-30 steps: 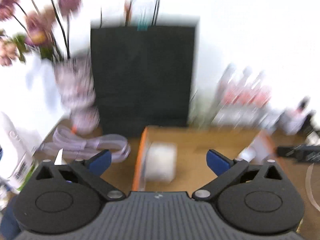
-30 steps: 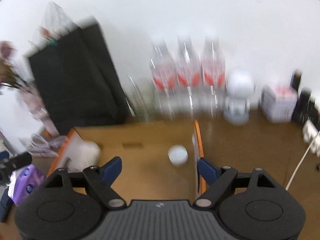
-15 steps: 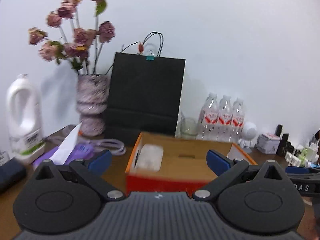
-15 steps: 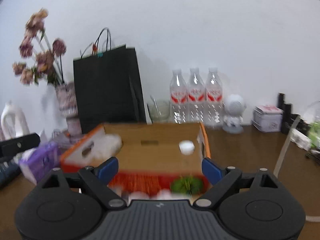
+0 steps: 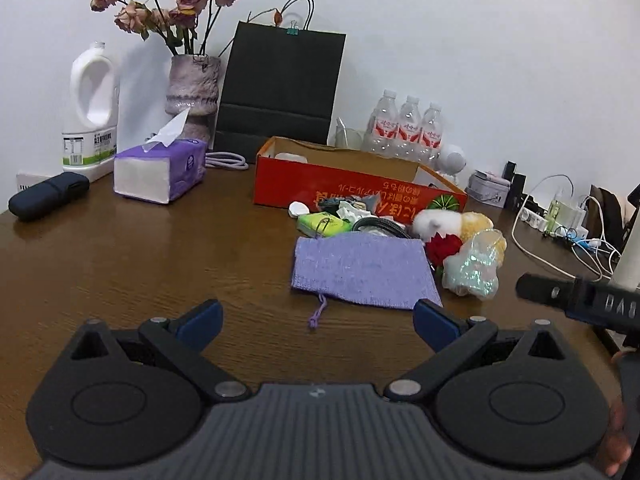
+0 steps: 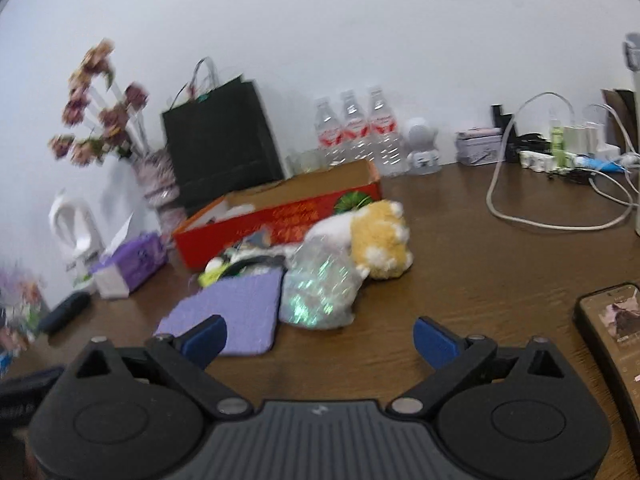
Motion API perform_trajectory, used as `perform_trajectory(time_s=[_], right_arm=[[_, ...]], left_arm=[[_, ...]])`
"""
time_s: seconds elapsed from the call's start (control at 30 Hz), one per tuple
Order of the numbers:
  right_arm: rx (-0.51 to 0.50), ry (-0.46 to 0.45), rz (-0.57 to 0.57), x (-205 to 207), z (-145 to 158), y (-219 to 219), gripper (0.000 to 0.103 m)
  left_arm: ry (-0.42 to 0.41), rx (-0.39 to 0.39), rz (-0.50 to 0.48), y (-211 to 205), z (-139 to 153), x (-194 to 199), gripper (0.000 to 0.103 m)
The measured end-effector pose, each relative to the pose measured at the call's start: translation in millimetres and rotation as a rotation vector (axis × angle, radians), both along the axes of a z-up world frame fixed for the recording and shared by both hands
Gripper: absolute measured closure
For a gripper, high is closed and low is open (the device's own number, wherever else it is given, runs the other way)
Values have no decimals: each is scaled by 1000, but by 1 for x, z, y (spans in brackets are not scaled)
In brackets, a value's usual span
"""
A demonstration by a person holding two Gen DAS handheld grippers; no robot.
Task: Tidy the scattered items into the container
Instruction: 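Withdraw both tools from the cardboard box back toward the items, then grasp the purple cloth bag with the left tool while the right tool grasps the clear plastic bag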
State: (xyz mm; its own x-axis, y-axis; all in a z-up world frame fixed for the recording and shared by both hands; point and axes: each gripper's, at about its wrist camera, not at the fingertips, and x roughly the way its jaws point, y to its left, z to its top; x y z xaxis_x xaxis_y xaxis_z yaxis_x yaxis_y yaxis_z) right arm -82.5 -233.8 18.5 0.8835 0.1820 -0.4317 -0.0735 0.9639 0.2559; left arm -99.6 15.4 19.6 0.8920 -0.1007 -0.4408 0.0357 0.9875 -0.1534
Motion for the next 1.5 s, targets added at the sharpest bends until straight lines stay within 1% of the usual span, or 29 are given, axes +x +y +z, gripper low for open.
perform_trajectory(time_s=[0.1,0.2,0.23,0.27,0.3,0.37,0.43,0.47,0.5,0.57,0.6,0.63,0.67,0.77,0.83,0.87,0.93,0.97,1.0,1.1,1.13,1.17,1.2,1.27,1.4,1.5], right_arm=[[-16,21,2,-1,-6,2,3],[-39,28,-1,4,-6,2,5],[-41,29,5,6,-5,1,6],[-41,31,17,9,-3,1,10],[-42,34,26,13,-2,0,12],[-63,37,37,21,2,1,13],[-95,31,44,29,3,3,19],[-111,38,47,34,3,4,26],[-119,52,52,38,2,5,34],[-120,69,68,43,1,4,42],[-122,73,74,45,0,5,44],[-125,74,80,47,-1,5,45],[-130,74,86,50,-1,7,45],[-135,79,99,60,-2,10,45],[-140,68,112,66,0,14,46],[-150,61,112,69,0,16,46],[-167,61,108,75,0,20,48],[-171,68,102,79,-1,21,55],[-174,83,100,82,-3,21,71],[-186,107,100,86,-9,22,88],[-186,107,102,84,-10,22,89],[-184,107,104,83,-10,21,90],[-179,103,101,80,-9,20,91],[-173,84,97,73,-5,19,93],[-165,7,113,50,11,18,93],[-160,-28,124,32,20,17,93]], left_arm=[[34,-1,15,4,-4,11,0],[54,-1,-5,4,-5,25,0],[53,8,-17,2,-3,30,0],[47,19,-34,0,-1,37,0],[34,32,-57,-2,2,46,0],[27,55,-73,-6,5,66,0],[42,76,-103,-10,7,87,6],[56,84,-125,-12,7,97,13],[73,88,-138,-12,6,105,16],[103,89,-126,-10,2,117,17],[112,97,-112,-9,0,121,24],[121,104,-102,-8,-2,124,27],[133,102,-94,-7,-4,127,33],[175,69,-76,-2,-12,134,33],[184,66,-69,-1,-15,135,44],[189,62,-72,-1,-16,135,55],[192,59,-89,-2,-18,136,63],[190,68,-98,-5,-18,135,76],[187,78,-101,-7,-18,134,77],[176,103,-94,-12,-19,128,81],[173,106,-91,-13,-18,125,82],[168,107,-86,-14,-18,122,87],[158,110,-78,-15,-16,118,100],[139,107,-62,-15,-12,109,100],[64,81,-50,-9,6,79,100],[20,89,-37,-8,19,55,100]])
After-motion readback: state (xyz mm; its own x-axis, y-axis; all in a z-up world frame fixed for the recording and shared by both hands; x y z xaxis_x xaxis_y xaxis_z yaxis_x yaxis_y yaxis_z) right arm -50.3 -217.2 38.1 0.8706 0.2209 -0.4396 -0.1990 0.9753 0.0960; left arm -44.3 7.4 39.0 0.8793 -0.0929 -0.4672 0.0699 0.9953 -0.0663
